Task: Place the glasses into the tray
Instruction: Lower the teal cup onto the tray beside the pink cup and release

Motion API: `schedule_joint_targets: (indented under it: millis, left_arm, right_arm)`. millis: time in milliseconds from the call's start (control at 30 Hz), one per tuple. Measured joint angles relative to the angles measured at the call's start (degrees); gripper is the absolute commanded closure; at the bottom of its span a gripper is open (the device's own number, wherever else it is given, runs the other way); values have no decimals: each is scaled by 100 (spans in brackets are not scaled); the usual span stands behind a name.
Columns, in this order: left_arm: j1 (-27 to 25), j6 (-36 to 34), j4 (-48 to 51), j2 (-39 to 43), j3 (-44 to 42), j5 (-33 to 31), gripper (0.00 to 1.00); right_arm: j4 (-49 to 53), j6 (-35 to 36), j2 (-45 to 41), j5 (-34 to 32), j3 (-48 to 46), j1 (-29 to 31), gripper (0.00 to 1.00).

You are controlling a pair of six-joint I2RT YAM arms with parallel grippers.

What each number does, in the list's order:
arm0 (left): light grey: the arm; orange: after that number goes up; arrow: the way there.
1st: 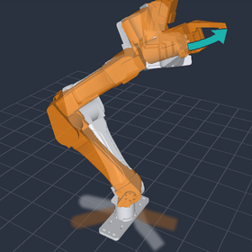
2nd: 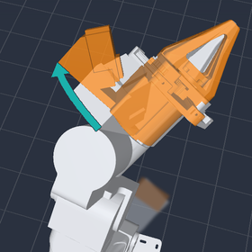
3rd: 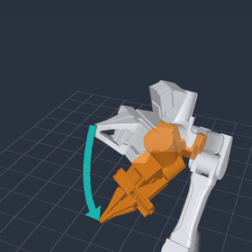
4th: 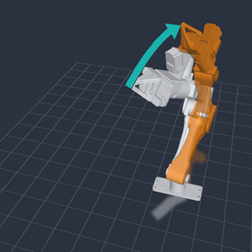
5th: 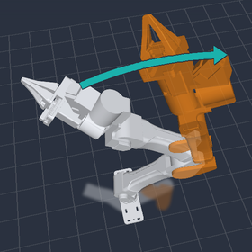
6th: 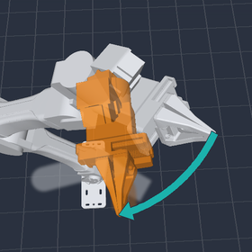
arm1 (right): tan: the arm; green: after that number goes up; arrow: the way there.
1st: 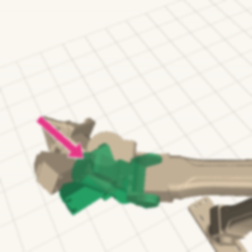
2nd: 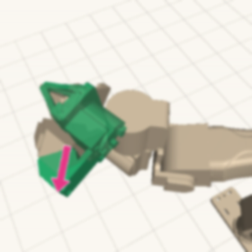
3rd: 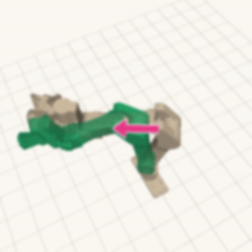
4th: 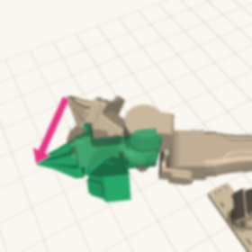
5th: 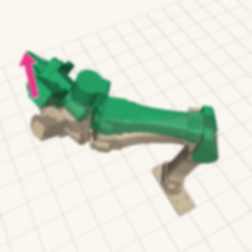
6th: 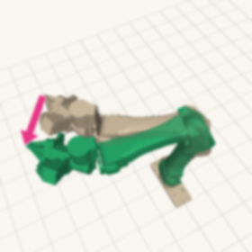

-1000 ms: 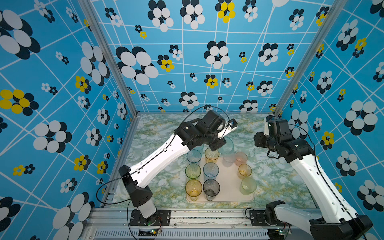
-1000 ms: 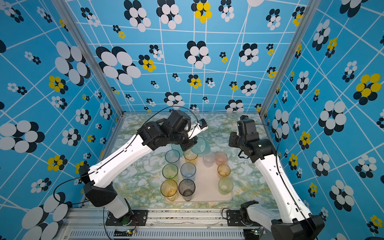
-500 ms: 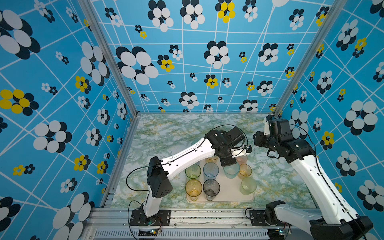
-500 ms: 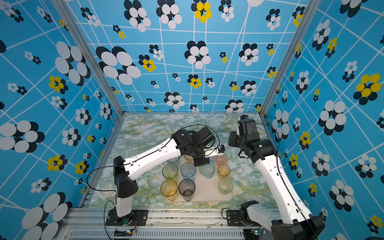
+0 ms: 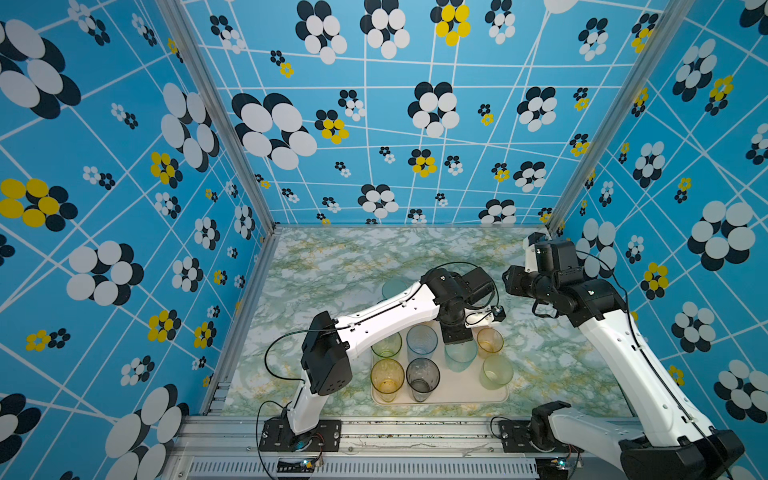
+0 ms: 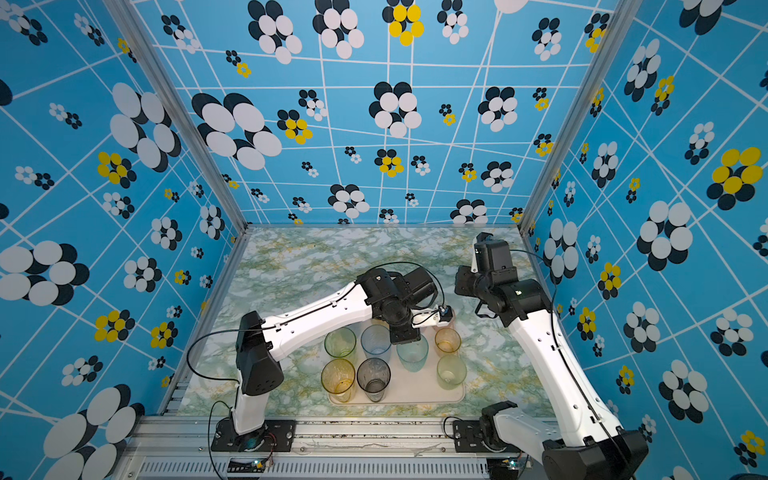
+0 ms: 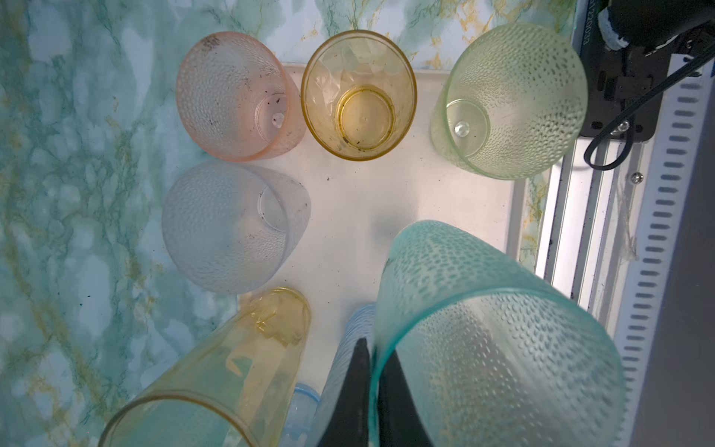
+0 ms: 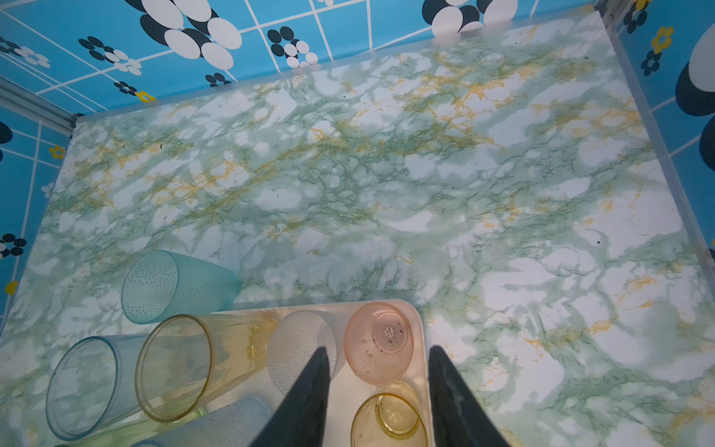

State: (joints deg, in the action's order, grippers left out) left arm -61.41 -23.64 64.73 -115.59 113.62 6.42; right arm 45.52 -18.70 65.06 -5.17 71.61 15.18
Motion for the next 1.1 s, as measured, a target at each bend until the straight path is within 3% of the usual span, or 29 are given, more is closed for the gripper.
schedule_joint_targets:
  millis: [567,1100]
  left_arm:
    - [186,-33,-437,-511,-76,-505,100]
    - [280,-44,-505,-651,-76,-542,100]
  right_arm:
    - [-46,2,55,107,-2,0,56]
    - [-122,2,79,127,-87,0,56]
